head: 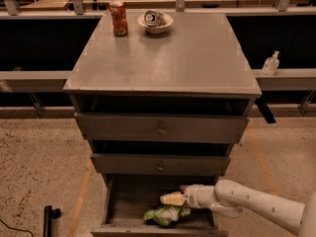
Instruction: Place green rice chip bag into bottom drawer
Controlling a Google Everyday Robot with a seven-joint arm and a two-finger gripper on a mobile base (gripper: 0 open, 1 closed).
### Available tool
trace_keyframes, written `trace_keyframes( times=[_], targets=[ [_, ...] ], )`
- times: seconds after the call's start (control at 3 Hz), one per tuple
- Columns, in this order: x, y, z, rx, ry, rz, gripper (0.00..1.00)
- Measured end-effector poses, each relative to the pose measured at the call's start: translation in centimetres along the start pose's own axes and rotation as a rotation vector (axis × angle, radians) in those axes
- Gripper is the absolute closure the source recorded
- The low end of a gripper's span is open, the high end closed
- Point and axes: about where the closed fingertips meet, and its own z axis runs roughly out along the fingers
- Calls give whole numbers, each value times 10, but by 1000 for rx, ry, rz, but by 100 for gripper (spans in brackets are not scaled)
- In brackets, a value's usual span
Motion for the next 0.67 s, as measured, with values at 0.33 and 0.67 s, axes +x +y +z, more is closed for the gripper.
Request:
trace_keyframes(
  times=[0.33,0.67],
  targets=[
    [-11,5,-17,55,-14,41,16],
    [-30,34,-68,101,-72,167,40]
  ],
)
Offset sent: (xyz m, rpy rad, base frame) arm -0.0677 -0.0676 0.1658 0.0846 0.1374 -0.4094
